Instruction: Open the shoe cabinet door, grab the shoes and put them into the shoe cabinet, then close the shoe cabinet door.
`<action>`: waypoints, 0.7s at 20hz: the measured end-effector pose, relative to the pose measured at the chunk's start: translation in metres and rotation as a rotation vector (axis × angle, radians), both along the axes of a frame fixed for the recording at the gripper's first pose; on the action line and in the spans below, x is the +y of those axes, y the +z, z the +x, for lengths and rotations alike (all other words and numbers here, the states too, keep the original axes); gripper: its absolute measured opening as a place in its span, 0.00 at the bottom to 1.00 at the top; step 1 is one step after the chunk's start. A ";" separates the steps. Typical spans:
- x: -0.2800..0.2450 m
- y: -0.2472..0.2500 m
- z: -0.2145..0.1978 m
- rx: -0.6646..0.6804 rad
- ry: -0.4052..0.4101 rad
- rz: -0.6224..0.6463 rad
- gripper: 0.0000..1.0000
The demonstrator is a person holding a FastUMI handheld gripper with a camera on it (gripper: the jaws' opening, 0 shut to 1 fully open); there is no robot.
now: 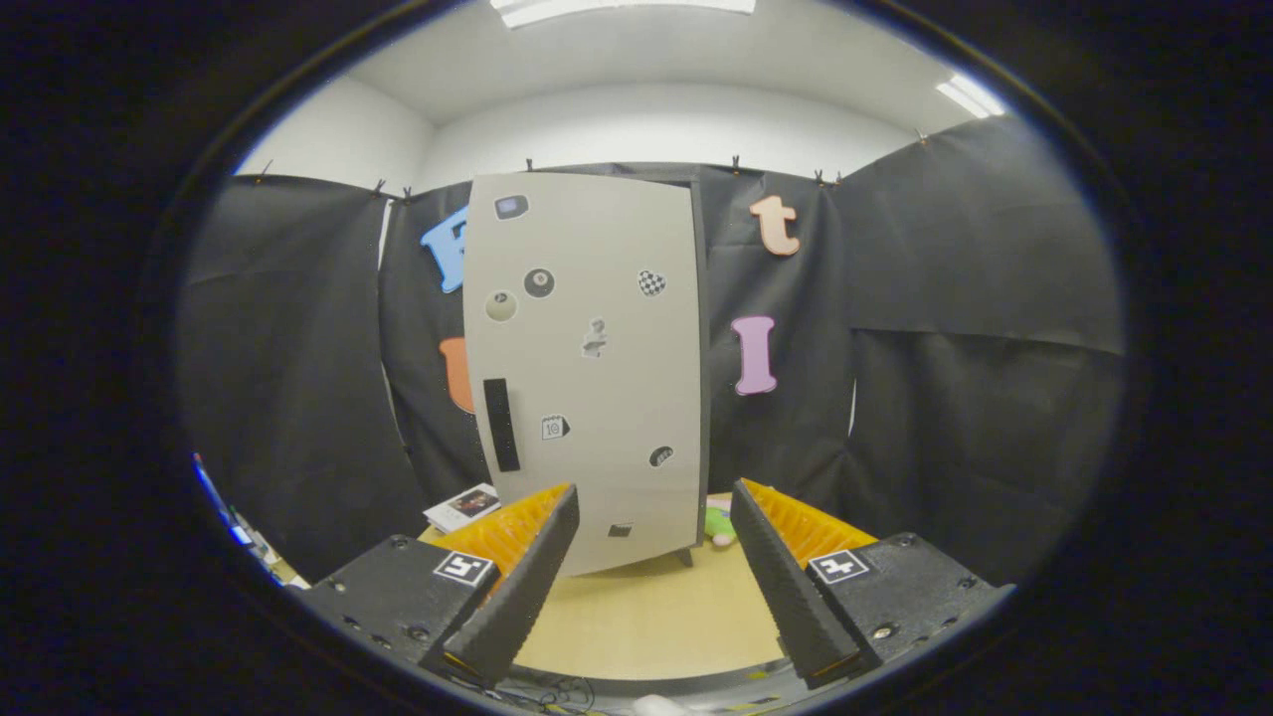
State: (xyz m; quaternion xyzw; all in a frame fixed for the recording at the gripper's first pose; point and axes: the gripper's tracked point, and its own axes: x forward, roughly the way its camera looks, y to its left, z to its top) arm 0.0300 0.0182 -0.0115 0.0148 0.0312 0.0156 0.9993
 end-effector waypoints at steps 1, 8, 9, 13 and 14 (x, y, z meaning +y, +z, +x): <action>0.000 0.001 -0.005 0.002 -0.003 -0.008 1.00; 0.005 0.014 -0.035 -0.022 -0.003 -0.006 1.00; 0.005 0.016 -0.039 -0.023 -0.004 -0.004 1.00; 0.001 0.008 -0.046 -0.015 -0.006 0.005 1.00; 0.000 0.006 -0.046 -0.008 -0.006 0.008 1.00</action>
